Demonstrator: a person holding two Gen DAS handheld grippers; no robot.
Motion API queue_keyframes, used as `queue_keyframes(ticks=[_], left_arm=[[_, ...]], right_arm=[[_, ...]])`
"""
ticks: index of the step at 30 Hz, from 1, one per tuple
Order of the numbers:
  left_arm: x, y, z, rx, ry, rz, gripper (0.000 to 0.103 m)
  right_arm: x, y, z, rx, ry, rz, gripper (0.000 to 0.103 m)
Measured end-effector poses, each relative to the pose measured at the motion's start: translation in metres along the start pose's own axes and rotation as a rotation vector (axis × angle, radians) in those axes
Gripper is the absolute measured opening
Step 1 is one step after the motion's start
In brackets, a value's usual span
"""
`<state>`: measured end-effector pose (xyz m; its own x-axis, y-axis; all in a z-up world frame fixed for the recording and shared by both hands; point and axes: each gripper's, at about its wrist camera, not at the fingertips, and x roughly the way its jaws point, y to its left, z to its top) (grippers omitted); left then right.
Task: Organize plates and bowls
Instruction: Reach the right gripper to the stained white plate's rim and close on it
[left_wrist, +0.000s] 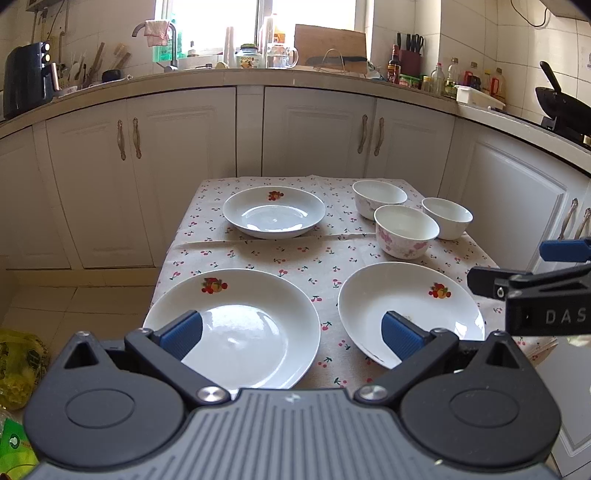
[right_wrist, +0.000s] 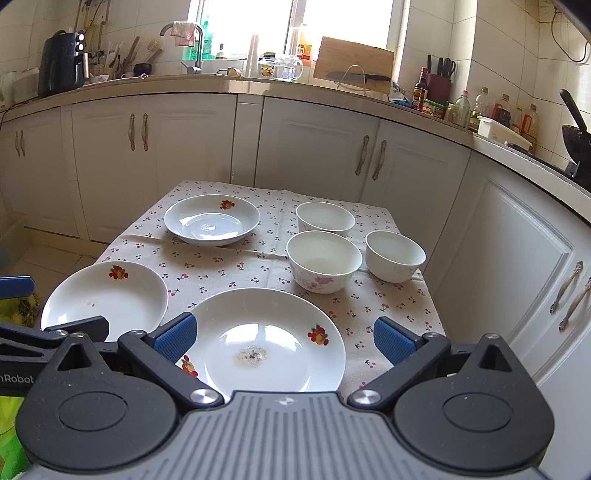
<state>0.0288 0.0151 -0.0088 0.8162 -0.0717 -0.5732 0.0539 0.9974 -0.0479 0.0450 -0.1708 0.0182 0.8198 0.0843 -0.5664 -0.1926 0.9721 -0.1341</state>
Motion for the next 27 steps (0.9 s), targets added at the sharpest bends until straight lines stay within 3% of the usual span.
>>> queue_keyframes(ticks=[4,8,11,20,27], left_arm=[[0.01,0.012,-0.003,0.002,0.001,-0.02,0.102],[0.018,0.023,-0.012,0.052,-0.005,-0.025,0.102],[0.023,0.033,-0.023,0.095,-0.001,-0.019,0.102],[0.035,0.073,-0.063,0.063,0.098,-0.055,0.102],[0.054,0.085,-0.07,0.09,0.125,-0.078,0.102]], right_arm=[[0.007,-0.002,0.011,-0.02,-0.044,0.015,0.103],[0.012,-0.012,0.02,0.029,-0.145,0.107,0.103],[0.026,-0.015,0.027,0.02,-0.172,0.174,0.103],[0.065,0.012,0.029,-0.042,-0.058,0.249,0.103],[0.081,0.033,0.032,-0.079,-0.004,0.314,0.103]])
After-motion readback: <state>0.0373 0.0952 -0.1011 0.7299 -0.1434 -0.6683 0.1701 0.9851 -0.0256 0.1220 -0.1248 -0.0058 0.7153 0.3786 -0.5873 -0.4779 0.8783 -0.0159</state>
